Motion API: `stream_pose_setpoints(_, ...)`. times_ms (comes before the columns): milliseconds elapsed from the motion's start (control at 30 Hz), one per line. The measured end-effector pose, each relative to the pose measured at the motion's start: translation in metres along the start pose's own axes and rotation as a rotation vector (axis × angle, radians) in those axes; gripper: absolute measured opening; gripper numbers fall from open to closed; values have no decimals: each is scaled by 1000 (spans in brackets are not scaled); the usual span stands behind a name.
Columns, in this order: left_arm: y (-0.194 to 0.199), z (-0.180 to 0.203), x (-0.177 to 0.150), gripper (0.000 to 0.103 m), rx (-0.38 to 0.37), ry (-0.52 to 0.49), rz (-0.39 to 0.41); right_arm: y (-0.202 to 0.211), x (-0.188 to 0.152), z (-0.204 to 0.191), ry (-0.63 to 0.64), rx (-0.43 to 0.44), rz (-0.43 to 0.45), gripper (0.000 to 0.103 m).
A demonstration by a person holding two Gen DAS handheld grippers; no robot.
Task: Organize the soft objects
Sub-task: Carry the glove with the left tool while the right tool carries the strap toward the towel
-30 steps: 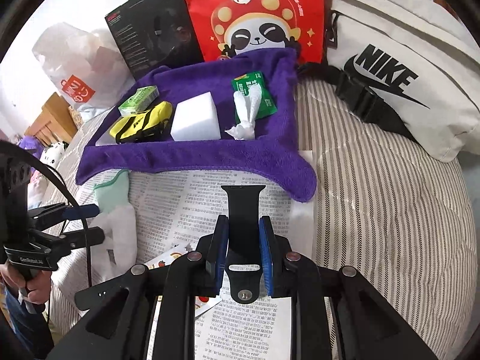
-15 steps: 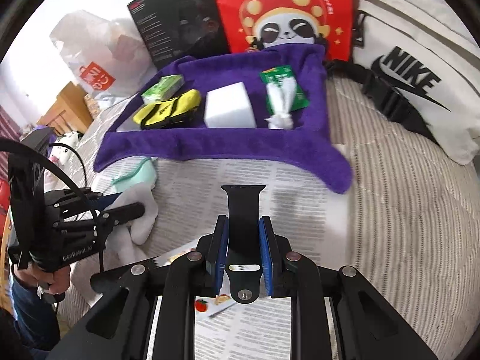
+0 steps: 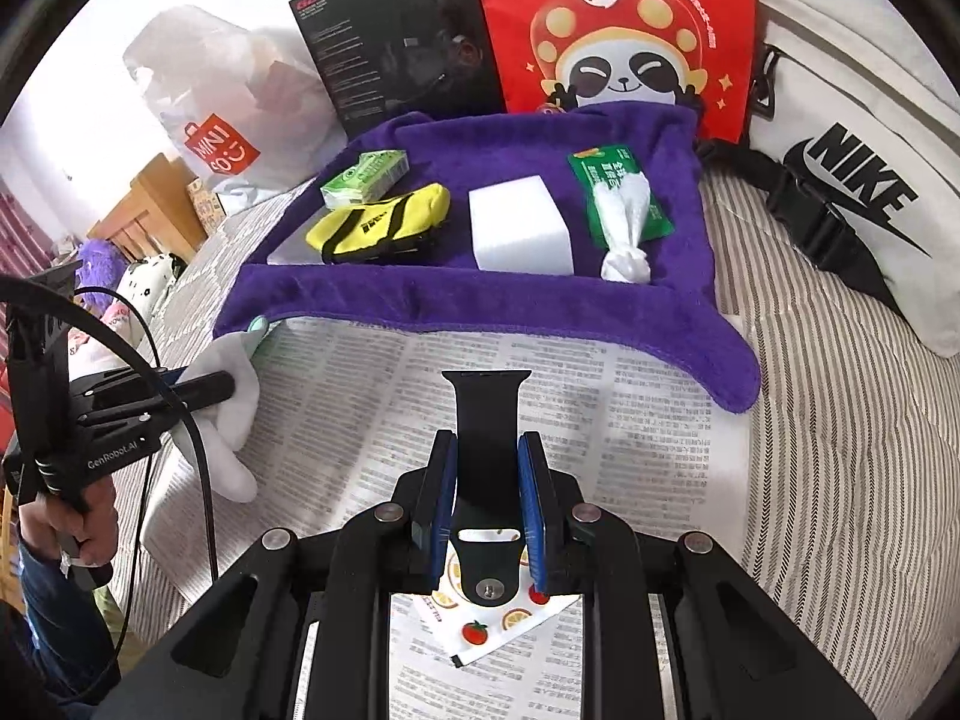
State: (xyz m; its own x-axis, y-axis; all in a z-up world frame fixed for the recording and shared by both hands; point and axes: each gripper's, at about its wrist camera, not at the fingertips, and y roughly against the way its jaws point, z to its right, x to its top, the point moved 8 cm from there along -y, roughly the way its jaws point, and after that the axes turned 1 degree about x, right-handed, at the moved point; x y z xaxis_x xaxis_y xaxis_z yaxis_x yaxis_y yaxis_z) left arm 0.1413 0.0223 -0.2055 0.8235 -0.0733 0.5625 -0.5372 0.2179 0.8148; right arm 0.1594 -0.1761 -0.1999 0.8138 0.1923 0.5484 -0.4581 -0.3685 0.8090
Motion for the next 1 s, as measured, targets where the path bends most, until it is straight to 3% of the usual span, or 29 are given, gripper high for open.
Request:
stream_pose_setpoints(600, 34, -11, 23, 18, 29, 40, 84, 26, 24, -8, -18, -53, 79, 21)
stream_pose_setpoints(1000, 39, -18, 55, 18, 70, 31, 123, 14, 50, -12, -10, -54, 96, 21)
